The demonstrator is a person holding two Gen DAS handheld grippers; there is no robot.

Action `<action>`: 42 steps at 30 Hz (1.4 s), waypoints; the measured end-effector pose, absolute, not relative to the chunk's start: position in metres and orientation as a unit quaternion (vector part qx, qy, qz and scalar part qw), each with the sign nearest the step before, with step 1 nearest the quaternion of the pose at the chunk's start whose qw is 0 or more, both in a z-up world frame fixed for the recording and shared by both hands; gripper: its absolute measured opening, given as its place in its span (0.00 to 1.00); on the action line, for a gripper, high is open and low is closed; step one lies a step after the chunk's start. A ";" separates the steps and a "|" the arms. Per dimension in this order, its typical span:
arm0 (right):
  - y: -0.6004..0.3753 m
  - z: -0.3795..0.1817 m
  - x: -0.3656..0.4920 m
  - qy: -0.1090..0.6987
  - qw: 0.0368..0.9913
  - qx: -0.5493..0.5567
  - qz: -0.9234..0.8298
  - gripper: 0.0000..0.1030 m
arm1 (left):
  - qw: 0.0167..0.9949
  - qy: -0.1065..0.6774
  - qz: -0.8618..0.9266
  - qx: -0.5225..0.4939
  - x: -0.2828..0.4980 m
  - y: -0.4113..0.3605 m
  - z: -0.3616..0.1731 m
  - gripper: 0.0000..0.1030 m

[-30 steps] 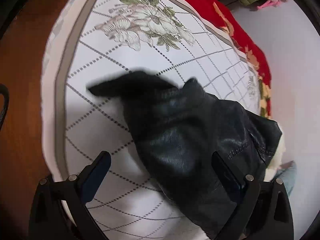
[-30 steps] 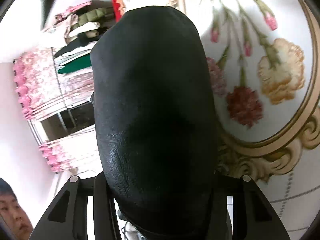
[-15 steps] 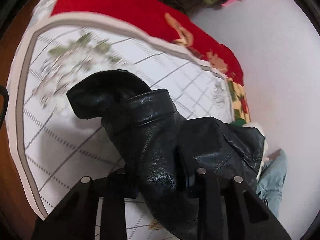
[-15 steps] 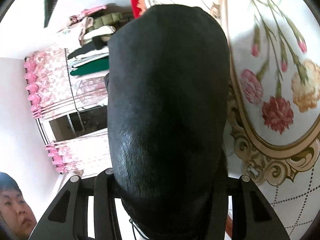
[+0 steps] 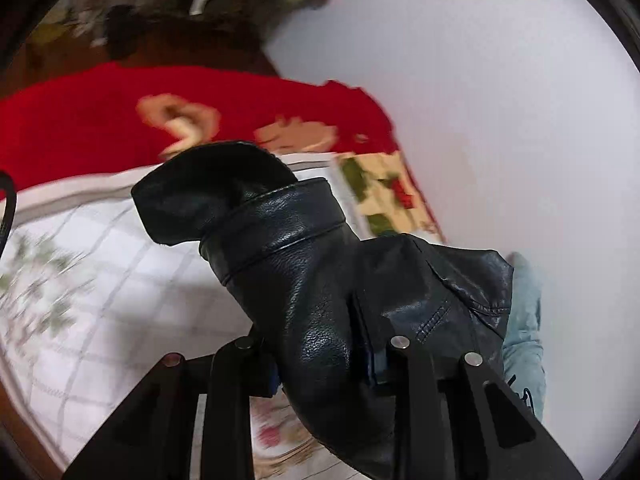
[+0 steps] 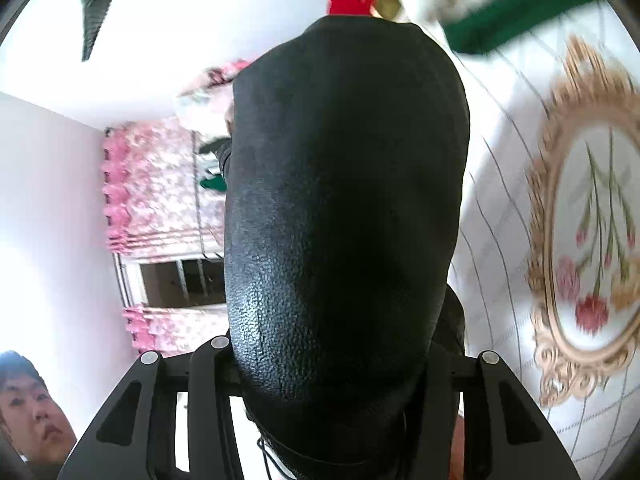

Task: Fold large clothes
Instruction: 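Carry the folded jacket with both grippers onto the white and green clothes stack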

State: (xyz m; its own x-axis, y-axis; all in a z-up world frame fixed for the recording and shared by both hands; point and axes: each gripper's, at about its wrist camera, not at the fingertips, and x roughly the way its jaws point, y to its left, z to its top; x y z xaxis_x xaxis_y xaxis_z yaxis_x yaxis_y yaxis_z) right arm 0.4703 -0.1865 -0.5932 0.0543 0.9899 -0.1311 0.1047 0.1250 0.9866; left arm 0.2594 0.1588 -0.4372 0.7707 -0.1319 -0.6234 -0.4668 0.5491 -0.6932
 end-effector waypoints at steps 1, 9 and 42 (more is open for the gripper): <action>-0.193 -0.584 0.485 0.531 0.527 0.509 0.427 0.47 | 0.822 0.319 0.094 -0.462 0.276 0.153 -0.430 0.24; -0.275 -0.540 0.614 0.490 0.570 0.498 0.433 0.47 | 0.842 0.291 0.030 -0.453 0.434 0.106 -0.402 0.24; -0.268 -0.528 0.716 0.560 0.823 0.090 0.030 1.00 | 0.896 0.436 0.042 -0.076 0.588 0.016 -0.437 0.99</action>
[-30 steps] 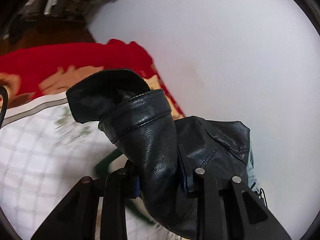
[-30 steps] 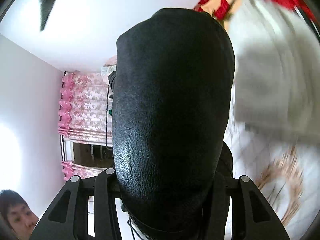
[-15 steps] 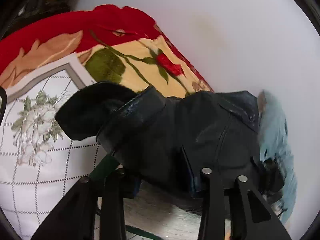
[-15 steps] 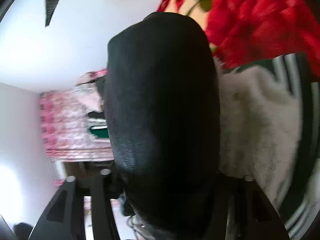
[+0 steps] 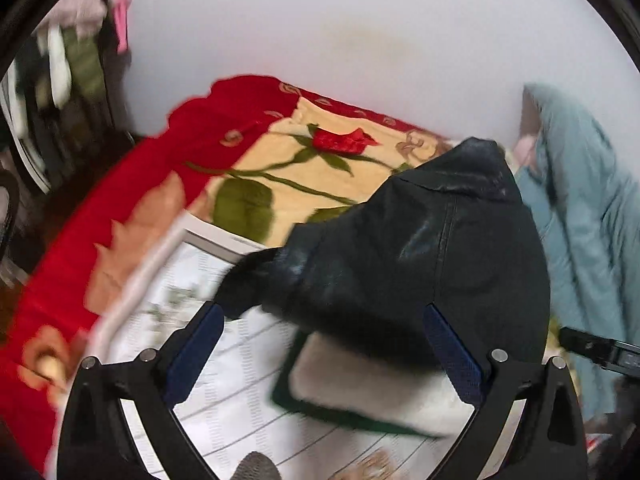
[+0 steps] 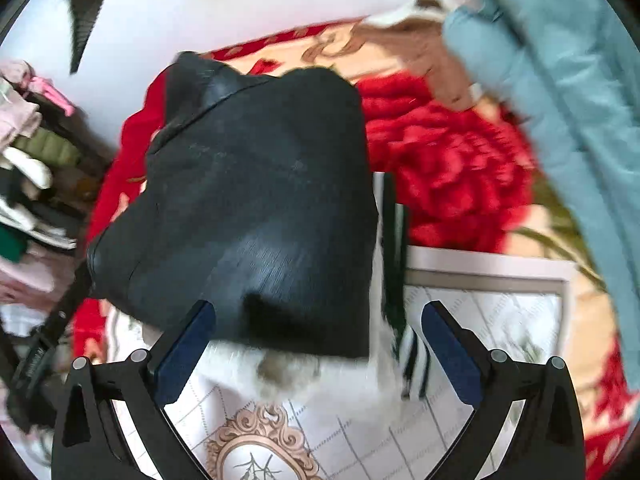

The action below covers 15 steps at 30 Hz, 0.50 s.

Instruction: Fold large clothes

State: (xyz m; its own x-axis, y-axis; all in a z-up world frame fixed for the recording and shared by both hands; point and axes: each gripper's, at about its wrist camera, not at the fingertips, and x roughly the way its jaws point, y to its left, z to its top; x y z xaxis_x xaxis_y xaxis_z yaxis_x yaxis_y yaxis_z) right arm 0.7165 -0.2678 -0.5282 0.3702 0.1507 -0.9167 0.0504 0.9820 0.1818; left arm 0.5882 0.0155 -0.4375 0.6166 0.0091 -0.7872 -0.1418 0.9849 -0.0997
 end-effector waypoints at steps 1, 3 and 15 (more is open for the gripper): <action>-0.263 -0.516 0.703 0.549 0.832 0.080 0.014 1.00 | 0.896 0.438 0.047 -0.059 0.584 0.015 -0.431 0.99; -0.259 -0.485 0.675 0.529 0.846 0.063 -0.022 1.00 | 0.895 0.443 0.053 -0.025 0.569 0.012 -0.413 0.99; -0.200 -0.319 0.497 0.470 0.869 0.020 -0.155 1.00 | 0.902 0.431 0.007 0.005 0.451 0.020 -0.279 0.99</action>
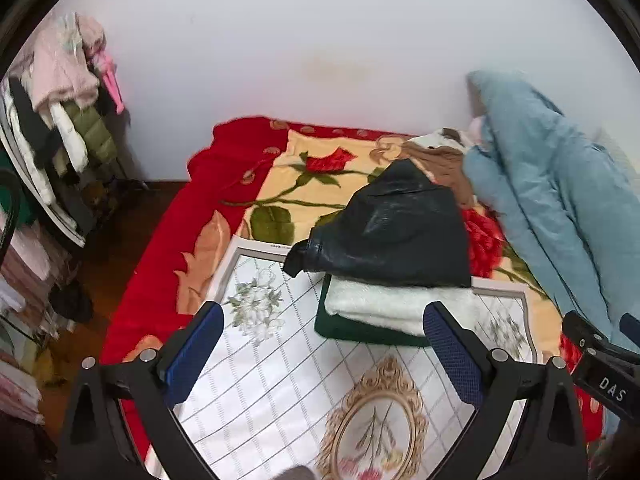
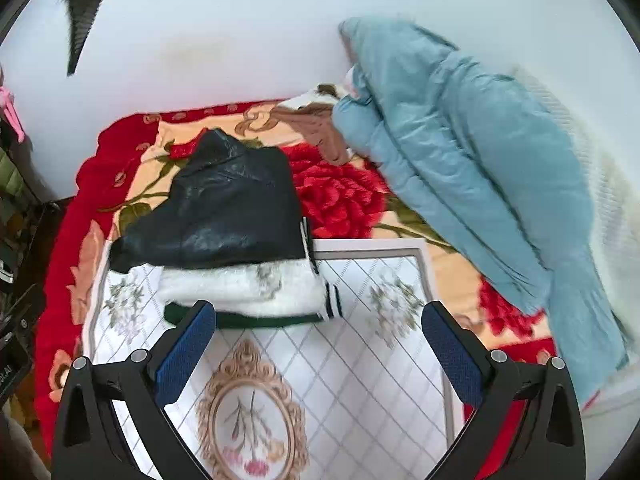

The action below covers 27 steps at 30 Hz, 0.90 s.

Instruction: Fold large clothes

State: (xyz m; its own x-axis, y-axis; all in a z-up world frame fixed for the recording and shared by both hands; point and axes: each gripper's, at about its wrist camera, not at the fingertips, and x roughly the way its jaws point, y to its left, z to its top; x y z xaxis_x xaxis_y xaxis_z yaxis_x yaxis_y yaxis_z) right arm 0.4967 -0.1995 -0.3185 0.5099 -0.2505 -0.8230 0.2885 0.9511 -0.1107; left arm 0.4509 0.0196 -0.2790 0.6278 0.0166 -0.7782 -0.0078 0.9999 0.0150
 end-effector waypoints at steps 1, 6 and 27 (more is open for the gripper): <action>-0.197 -0.304 0.480 0.467 0.870 0.022 -0.157 1.00 | 0.904 0.428 0.005 0.010 0.439 0.020 -0.268 0.99; -0.180 -0.230 0.401 0.451 0.876 0.021 -0.168 1.00 | 0.909 0.416 -0.009 0.019 0.377 0.026 -0.214 0.99; -0.166 -0.040 0.185 0.353 0.924 -0.002 -0.148 1.00 | 0.937 0.349 -0.006 0.015 0.232 0.018 -0.093 0.99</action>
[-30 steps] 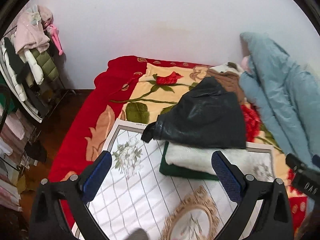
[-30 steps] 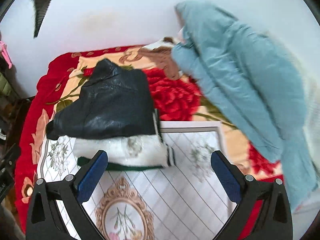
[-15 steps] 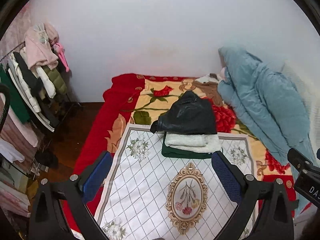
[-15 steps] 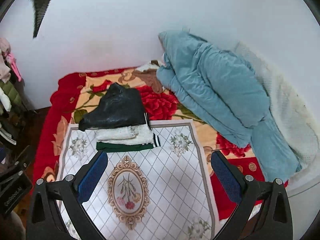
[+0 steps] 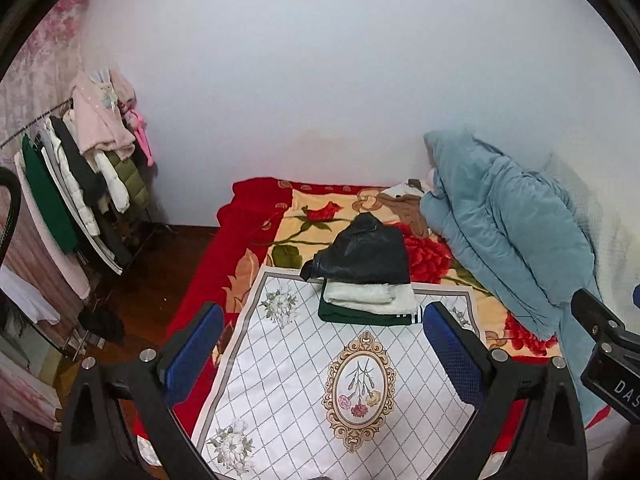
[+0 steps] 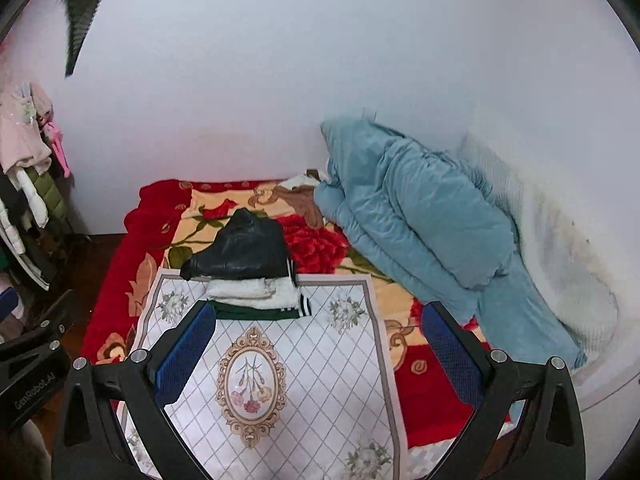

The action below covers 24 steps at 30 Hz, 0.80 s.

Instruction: Fold large clothes

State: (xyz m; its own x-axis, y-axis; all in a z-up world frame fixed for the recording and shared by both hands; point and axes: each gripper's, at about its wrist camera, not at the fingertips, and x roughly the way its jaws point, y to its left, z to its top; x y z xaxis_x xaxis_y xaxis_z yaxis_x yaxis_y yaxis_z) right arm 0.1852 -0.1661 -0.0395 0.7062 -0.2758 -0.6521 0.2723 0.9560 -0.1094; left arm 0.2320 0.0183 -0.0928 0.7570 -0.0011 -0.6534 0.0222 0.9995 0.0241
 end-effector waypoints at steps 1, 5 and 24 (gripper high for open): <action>-0.166 -0.036 0.180 0.349 0.925 -0.004 -0.148 1.00 | 0.938 0.347 -0.006 0.017 0.228 0.018 -0.091 0.99; -0.166 -0.027 0.164 0.343 0.928 -0.003 -0.143 1.00 | 0.941 0.337 -0.005 0.016 0.212 0.019 -0.086 0.99; -0.161 -0.021 0.140 0.334 0.934 -0.008 -0.127 1.00 | 0.944 0.329 0.002 0.015 0.192 0.020 -0.085 0.99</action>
State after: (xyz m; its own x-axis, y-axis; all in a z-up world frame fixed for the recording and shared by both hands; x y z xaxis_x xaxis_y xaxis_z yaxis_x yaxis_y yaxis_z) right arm 0.1404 -0.1608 -0.0213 0.7439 -0.2437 -0.6223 0.2324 0.9674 -0.1011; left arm 0.1921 0.0198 -0.0853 0.7833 0.0137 -0.6215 0.0062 0.9995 0.0298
